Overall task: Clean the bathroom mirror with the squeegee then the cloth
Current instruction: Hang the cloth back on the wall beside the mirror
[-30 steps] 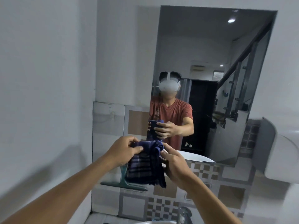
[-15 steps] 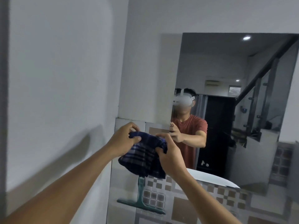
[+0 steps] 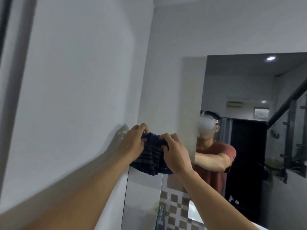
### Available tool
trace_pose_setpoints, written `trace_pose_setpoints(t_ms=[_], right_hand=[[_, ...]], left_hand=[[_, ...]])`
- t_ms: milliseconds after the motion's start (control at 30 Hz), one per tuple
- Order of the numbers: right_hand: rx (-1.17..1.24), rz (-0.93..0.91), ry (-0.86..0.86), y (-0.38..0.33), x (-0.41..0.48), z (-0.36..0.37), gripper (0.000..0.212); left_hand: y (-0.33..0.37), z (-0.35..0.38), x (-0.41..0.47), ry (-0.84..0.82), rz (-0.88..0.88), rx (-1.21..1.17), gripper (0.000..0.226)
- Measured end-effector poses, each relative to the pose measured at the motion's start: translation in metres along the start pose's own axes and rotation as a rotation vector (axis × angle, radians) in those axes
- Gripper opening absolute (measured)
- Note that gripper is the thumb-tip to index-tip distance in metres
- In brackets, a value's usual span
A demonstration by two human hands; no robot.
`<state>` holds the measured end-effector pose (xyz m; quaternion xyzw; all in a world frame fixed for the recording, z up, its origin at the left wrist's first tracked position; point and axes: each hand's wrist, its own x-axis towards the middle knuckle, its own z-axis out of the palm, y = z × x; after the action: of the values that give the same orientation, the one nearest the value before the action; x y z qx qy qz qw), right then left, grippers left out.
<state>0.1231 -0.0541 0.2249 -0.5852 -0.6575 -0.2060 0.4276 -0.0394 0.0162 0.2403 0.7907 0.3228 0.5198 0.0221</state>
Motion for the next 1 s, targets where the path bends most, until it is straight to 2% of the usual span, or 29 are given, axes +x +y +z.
trace_pose_setpoints(t_ms=[167,333,567,633,700,800,933,1000], right_hand=[[-0.319,-0.108,-0.096,0.008,0.004,0.019,0.035],[-0.381,-0.071,-0.204,0.015,0.0,0.028,0.033],[-0.341,0.02,-0.404,0.014,0.008,0.028,0.028],[-0.331,0.025,-0.409,0.015,0.007,0.028,0.027],[-0.277,0.019,-0.367,0.014,0.004,0.025,0.032],[-0.139,0.0,-0.281,0.014,-0.004,0.021,0.039],[-0.037,-0.011,-0.304,0.017,-0.01,0.025,0.023],[0.009,0.009,-0.327,0.018,-0.012,0.028,0.021]], left_hand=[[-0.013,0.02,0.0,-0.148,0.035,0.217,0.024],[-0.03,0.034,-0.005,-0.211,0.025,0.233,0.03],[-0.031,0.034,-0.011,-0.358,-0.089,0.278,0.027],[-0.027,0.03,-0.013,-0.375,-0.095,0.291,0.03],[-0.025,0.026,-0.014,-0.312,-0.074,0.33,0.031],[-0.03,0.03,-0.017,-0.243,-0.064,0.166,0.03],[-0.032,0.033,-0.031,-0.283,-0.065,0.02,0.035],[-0.032,0.034,-0.034,-0.293,-0.07,0.002,0.041]])
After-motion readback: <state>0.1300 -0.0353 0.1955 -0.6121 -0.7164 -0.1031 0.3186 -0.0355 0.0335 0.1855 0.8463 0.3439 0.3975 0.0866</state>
